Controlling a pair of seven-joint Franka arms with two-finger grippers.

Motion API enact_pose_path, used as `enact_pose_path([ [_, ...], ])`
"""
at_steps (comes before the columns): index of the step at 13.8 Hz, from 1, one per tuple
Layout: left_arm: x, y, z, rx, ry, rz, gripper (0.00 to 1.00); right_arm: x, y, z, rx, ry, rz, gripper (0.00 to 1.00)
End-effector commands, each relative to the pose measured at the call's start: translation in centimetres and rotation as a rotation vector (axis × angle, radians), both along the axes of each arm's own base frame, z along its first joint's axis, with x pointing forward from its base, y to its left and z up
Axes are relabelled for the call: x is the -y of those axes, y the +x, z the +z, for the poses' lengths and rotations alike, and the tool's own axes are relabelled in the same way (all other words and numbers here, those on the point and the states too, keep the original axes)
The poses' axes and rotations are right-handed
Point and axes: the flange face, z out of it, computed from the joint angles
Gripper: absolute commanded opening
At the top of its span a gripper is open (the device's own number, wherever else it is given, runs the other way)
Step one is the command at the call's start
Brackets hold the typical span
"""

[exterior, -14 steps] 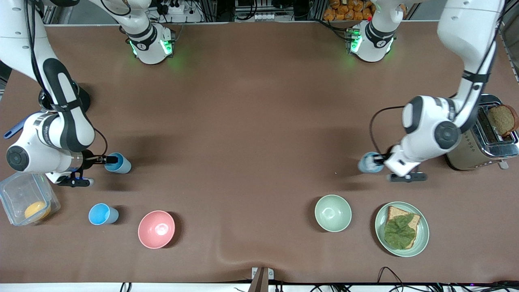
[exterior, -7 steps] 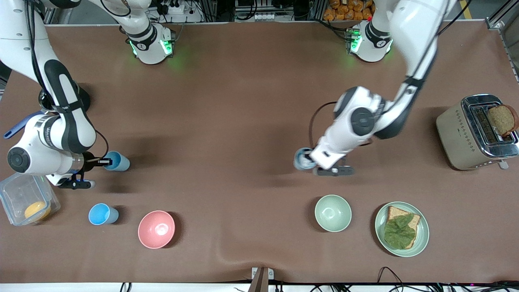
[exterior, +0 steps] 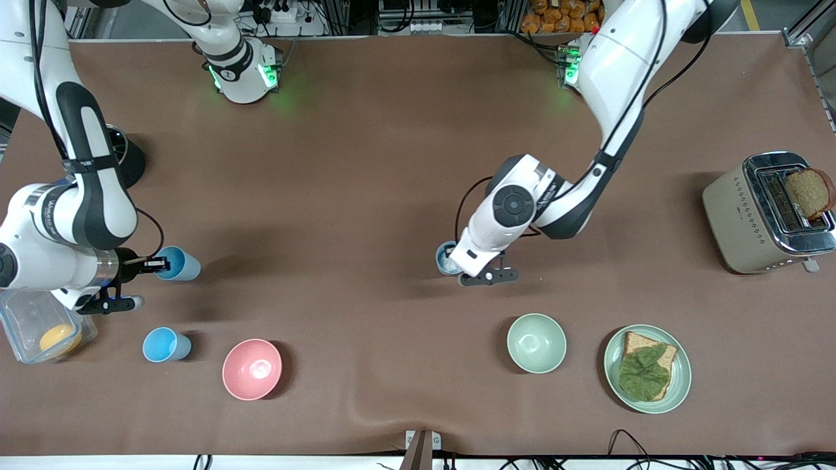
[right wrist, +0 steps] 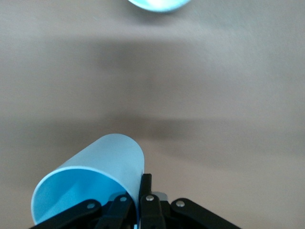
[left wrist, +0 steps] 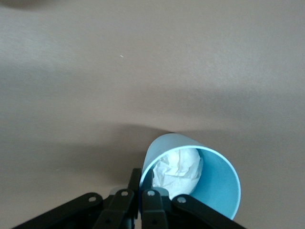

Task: Stack blue cups with both arms
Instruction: 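Carry the blue cup with the left gripper toward the table middle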

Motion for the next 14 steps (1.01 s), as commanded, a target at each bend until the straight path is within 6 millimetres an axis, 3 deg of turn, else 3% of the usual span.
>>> enact_pose_path([
  [1,1.3,0.0,-1.0,0.008,0.019,0.001,0.0,-3.0,0.4,1.9,0.001,0.025,0.086,0.0],
  [4,3.3,-1.6,-1.4,-0.002,0.022,-0.001,0.0,-8.2,1.0,2.5,0.011,0.063,0.097,0.0],
  [8,6.0,-3.9,-0.5,0.002,0.022,0.004,0.0,-13.6,0.8,2.7,-0.005,0.095,0.055,0.0],
  [10,8.4,-6.2,-0.8,-0.003,0.028,-0.012,0.0,-16.1,0.4,2.9,-0.028,0.119,0.021,0.0],
  [11,8.5,-6.3,-0.8,-0.004,0.031,0.003,0.0,-17.3,0.2,3.0,-0.03,0.116,0.019,0.0],
  [12,8.5,-6.3,-0.6,-0.003,0.031,0.007,0.17,-18.0,0.1,3.0,-0.034,0.109,0.006,0.0],
  [13,8.5,-6.3,-0.1,-0.001,0.033,0.01,0.99,-18.3,0.0,3.0,-0.038,0.105,-0.004,0.0],
  [14,8.4,-6.3,0.8,0.003,0.039,0.015,1.0,-18.4,0.0,3.1,-0.037,0.104,-0.005,0.0],
])
